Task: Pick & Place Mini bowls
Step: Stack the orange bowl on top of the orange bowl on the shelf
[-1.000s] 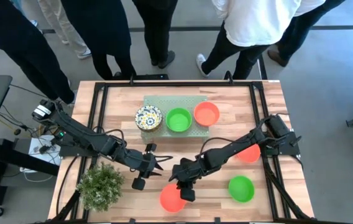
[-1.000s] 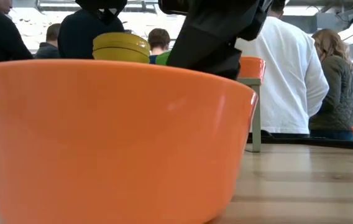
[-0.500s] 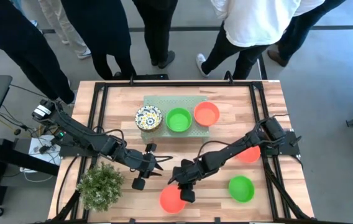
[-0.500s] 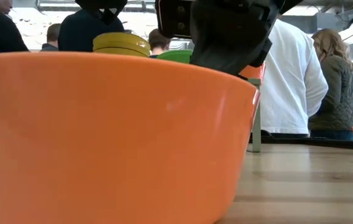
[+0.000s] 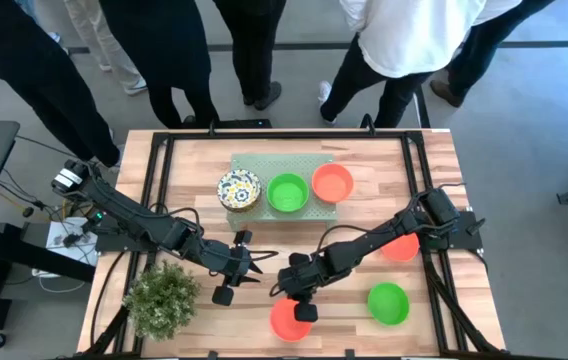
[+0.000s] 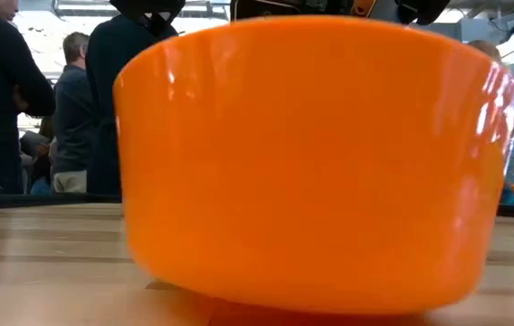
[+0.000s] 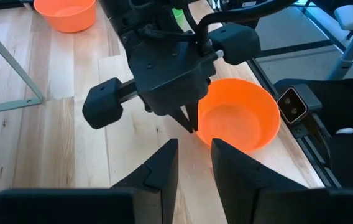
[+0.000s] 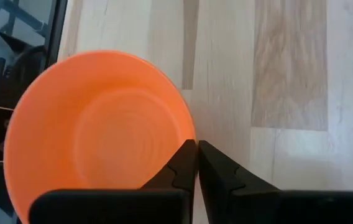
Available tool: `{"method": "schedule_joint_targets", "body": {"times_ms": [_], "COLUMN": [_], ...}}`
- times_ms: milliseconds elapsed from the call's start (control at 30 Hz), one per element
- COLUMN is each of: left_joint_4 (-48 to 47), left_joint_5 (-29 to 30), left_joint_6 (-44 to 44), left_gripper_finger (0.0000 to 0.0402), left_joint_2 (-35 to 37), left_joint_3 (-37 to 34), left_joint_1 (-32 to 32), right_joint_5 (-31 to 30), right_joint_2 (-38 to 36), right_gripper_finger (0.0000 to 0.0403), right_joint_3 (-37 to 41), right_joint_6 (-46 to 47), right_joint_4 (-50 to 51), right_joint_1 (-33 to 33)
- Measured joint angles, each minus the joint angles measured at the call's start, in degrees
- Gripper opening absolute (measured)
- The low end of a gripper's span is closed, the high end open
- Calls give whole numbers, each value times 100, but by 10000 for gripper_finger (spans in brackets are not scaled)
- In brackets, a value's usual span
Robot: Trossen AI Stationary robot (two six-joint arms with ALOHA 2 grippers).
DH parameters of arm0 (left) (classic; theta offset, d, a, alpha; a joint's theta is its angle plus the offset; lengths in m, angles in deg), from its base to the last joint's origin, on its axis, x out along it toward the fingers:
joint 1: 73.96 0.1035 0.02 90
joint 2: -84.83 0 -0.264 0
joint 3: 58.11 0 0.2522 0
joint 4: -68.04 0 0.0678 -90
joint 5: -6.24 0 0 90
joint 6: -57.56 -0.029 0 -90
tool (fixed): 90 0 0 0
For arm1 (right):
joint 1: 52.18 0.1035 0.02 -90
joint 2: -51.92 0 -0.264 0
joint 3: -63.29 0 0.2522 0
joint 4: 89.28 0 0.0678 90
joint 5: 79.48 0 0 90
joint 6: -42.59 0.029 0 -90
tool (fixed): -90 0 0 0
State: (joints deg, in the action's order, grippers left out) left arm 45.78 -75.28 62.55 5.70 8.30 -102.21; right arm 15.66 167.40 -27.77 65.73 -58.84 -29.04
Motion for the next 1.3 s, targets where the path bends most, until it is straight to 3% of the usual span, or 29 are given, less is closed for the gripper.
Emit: {"method": "schedule_joint_targets", "body": {"times_ms": [167,367,767,1100,1300], "left_joint_4": [0,0,0,0,0], "left_joint_5": [1,0,1,1,1], "left_joint_6": [-1,-1,-2,-2,-2], "left_gripper_finger": [97,97,97,97,97], "left_joint_2": [0,0,0,0,0], "left_joint_3": [0,0,0,0,-1], "left_joint_1": [0,0,0,0,0], "right_joint_5": [316,321,-1632,-2863,-3055], "right_joint_2": [-52,-391,-1403,-2661,-3187], "right_gripper_finger": [4,5,3,4,4], "right_joint_3": [-1,-578,-2015,-2068,-2068], "right_joint_6": [-37,-108,-374,-221,-210], "right_joint_4": [125,1468,4554,5406,5622], "right_joint_1": [-7,-73,-414,-1406,-2282]}}
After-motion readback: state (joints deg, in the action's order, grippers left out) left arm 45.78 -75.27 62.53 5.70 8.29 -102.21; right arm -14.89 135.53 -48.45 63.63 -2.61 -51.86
